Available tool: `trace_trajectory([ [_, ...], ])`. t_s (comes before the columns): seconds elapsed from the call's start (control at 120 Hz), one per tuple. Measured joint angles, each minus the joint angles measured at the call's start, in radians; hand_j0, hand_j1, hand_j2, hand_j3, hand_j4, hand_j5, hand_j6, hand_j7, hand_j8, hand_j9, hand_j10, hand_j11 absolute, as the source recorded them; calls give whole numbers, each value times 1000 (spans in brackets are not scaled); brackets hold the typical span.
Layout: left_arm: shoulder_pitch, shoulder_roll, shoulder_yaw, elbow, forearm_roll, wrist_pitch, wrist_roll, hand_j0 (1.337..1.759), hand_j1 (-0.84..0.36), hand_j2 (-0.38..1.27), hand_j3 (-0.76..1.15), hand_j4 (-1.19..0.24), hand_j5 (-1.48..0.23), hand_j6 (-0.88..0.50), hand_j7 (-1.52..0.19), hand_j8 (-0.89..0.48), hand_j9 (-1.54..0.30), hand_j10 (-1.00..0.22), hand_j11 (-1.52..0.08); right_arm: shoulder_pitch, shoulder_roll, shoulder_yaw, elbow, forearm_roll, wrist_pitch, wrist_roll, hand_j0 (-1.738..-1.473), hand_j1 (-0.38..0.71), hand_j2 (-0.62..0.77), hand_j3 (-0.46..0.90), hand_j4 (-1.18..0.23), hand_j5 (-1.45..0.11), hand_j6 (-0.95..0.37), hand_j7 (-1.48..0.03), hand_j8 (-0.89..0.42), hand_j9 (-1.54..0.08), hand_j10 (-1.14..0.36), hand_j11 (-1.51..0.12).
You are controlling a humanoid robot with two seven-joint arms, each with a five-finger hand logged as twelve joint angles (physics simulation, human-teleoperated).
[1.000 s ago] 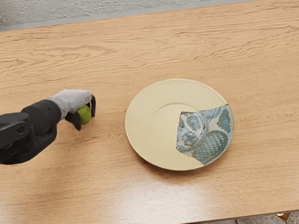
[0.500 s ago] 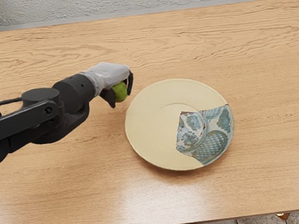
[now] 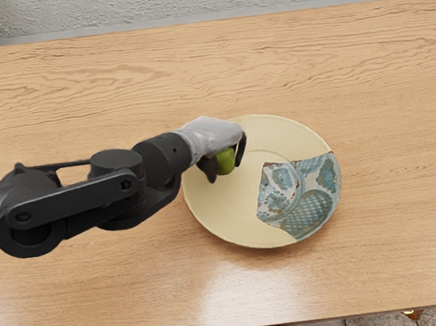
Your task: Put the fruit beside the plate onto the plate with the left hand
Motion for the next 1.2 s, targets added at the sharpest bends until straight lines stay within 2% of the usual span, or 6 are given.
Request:
trace_trajectory([
  [0.225,1,0,24,4,1,2,0,1644,-368,425,0,-652,-1087,-352,-1063,-385,-1066,-764,-1083,0,0,0,0,0,0,0,-1658,-329,-4,0,-16,-22,-16,-22,-16,-22,-16,-22],
  [0.4,-4,0,21,4,-4,11,0,1652,-16,192,0,-355,-530,-205,-520,-224,-521,-377,-528,0,0,0,0,0,0,0,-1658,-329,-4,0,-16,-22,-16,-22,-16,-22,-16,-22],
  [0.55,-27,19,-36,8,-126,7,0,1655,171,94,0,-174,-258,-102,-253,-111,-253,-184,-257,0,0,0,0,0,0,0,-1658,-329,-4,0,-16,-22,-16,-22,-16,-22,-16,-22],
  [0.858,-21,360,-314,13,-836,-239,0,1657,308,22,0,-42,-60,-26,-59,-28,-59,-44,-60,0,0,0,0,0,0,0,-1658,-329,-4,0,-16,-22,-16,-22,-16,-22,-17,-22],
  [1.008,76,554,-365,13,-1214,-376,0,1658,329,11,0,-21,-29,-14,-29,-14,-29,-22,-29,0,0,0,0,0,0,0,-1658,-329,-4,0,-17,-22,-16,-22,-17,-22,-17,-22],
  [1.2,142,754,-386,13,-1438,-413,0,1658,342,5,0,-9,-12,-6,-11,-6,-11,-9,-11,0,0,0,0,0,0,0,-1658,-329,-4,0,-16,-22,-16,-22,-16,-22,-16,-22],
])
